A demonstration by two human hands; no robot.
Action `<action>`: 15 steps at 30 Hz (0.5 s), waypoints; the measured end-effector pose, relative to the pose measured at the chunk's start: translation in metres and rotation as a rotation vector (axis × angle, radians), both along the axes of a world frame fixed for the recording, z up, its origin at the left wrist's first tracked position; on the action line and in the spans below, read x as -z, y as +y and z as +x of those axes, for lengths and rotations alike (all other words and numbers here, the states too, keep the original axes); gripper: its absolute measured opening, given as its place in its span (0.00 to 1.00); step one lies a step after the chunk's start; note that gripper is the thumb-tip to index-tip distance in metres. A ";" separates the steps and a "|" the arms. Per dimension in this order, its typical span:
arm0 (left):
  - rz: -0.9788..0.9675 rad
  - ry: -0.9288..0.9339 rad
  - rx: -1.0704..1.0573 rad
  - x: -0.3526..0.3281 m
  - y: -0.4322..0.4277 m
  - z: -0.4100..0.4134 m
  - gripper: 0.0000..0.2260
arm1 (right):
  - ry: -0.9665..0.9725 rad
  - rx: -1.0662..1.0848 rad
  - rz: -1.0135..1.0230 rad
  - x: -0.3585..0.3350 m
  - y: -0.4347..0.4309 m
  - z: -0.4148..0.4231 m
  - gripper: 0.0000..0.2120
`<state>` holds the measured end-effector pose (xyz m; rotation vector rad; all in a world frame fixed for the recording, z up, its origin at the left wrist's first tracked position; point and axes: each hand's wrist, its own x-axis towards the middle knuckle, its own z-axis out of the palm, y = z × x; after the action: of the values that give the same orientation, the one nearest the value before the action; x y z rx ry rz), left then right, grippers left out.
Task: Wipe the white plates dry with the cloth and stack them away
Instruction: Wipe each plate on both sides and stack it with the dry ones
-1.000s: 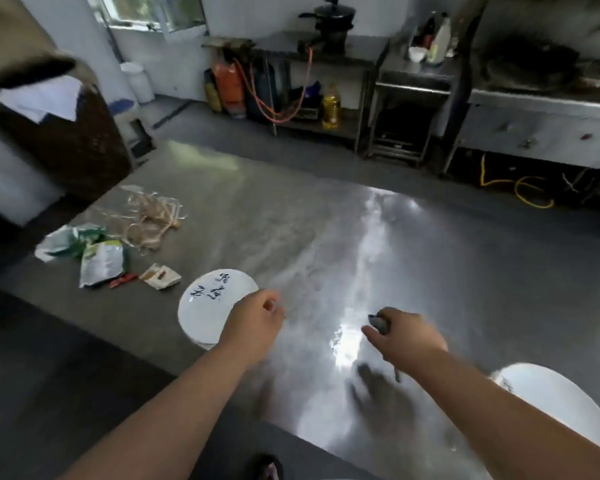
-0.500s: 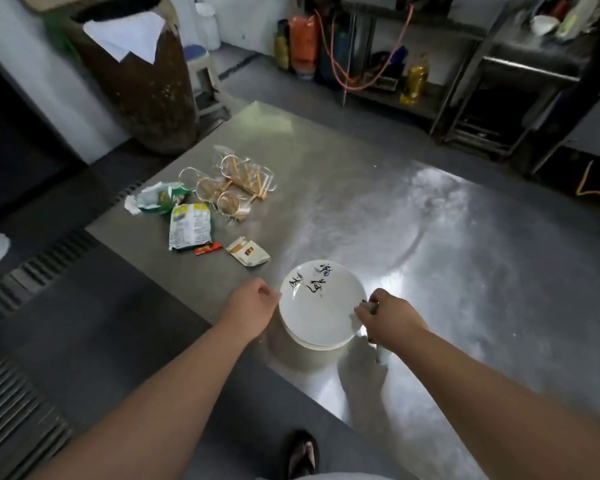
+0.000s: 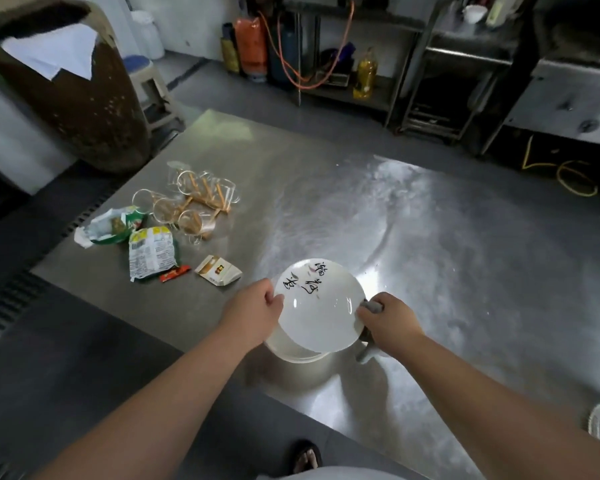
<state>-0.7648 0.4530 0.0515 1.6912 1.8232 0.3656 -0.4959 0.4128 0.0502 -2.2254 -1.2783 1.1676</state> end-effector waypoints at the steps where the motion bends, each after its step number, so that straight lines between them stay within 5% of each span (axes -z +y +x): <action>1: 0.015 -0.037 0.019 -0.005 0.001 0.010 0.15 | 0.020 0.040 0.015 -0.002 -0.006 0.009 0.08; 6: -0.025 -0.225 0.163 -0.019 -0.002 0.078 0.12 | 0.077 0.225 0.085 -0.020 -0.047 0.069 0.08; 15: -0.134 -0.152 0.387 0.030 -0.056 0.191 0.15 | -0.069 0.392 0.050 -0.003 -0.148 0.167 0.03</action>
<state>-0.5740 0.3971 0.0211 1.8180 1.3426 0.1958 -0.3292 0.2649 0.0528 -2.3545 -0.8278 0.9063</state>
